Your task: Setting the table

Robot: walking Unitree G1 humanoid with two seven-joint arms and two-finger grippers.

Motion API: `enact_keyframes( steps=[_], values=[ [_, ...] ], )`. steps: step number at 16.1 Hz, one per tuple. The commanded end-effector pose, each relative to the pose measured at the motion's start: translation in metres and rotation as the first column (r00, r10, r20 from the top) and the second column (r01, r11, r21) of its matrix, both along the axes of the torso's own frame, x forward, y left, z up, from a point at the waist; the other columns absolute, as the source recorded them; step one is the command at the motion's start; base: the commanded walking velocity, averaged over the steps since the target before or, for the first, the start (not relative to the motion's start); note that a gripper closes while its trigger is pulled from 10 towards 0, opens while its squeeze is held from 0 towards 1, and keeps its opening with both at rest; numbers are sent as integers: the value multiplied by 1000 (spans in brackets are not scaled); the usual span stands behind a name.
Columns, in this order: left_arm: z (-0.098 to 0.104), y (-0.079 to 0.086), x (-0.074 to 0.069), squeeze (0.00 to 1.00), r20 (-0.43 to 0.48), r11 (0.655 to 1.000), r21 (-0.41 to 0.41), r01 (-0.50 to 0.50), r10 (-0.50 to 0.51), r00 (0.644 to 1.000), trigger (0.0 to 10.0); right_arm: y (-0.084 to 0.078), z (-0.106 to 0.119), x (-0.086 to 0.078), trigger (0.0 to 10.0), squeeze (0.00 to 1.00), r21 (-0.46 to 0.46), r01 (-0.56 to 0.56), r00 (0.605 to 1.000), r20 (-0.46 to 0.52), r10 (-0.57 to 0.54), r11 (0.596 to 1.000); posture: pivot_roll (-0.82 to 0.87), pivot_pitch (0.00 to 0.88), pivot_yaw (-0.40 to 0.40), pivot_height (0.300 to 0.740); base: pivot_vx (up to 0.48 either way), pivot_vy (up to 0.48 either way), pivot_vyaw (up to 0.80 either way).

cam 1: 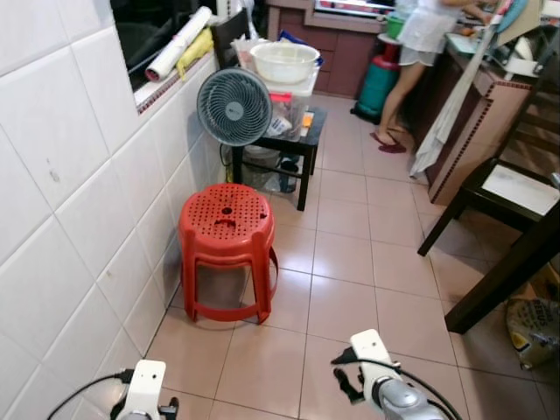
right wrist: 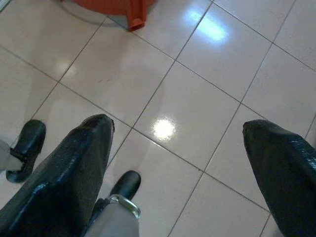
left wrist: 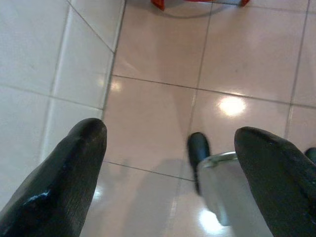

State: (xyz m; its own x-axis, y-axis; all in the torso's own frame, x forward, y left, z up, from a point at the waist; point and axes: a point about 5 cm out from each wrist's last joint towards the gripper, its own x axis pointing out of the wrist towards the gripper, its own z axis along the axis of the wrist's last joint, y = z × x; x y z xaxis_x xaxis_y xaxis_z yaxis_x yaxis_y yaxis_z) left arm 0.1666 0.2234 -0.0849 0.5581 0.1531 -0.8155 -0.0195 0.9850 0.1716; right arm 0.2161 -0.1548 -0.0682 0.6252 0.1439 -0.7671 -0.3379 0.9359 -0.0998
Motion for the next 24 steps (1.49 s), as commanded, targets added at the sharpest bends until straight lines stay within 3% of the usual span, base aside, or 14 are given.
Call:
enact_keyframes(
  steps=[1, 4, 7, 15, 17, 24],
  values=[
    [-2, -4, -3, 0, -2, 1000, -19, -5, 4, 1000, 10000, 2, 4, 7, 10000, 0, -16, -25, 1000, 2, 25, 1000, 39, 0, -99, 740, 0, 0, 0],
    [-11, -8, -23, 0, -60, 999, -19, 50, -51, 997, 10000, 5, 8, 14, 10000, 0, 24, 48, 999, 13, -48, 999, 44, 0, -88, 740, 0, 0, 0],
    [-14, -14, -29, 0, -76, 996, -27, 83, -85, 994, 10000, 6, 4, 9, 10000, 0, 43, 100, 995, -3, -100, 994, 3, 0, -50, 740, 0, 0, 0],
    [-6, -26, -1, 0, -66, 979, -19, 205, -206, 976, 10000, -15, -7, -13, 10000, 0, 20, 229, 973, -45, -227, 973, -82, 0, 15, 740, 0, 0, -389],
    [-5, -28, 1, 0, -68, 974, -17, 224, -225, 972, 10000, -22, -8, -15, 10000, 0, 11, 251, 967, -49, -250, 968, -97, 0, 22, 740, 0, 0, 0],
    [-10, -37, -7, 0, -76, 976, -30, 217, -218, 973, 10000, -24, -9, -17, 10000, 0, -7, 241, 969, -57, -241, 970, -94, 0, 6, 740, 0, 134, 0]
  ],
)
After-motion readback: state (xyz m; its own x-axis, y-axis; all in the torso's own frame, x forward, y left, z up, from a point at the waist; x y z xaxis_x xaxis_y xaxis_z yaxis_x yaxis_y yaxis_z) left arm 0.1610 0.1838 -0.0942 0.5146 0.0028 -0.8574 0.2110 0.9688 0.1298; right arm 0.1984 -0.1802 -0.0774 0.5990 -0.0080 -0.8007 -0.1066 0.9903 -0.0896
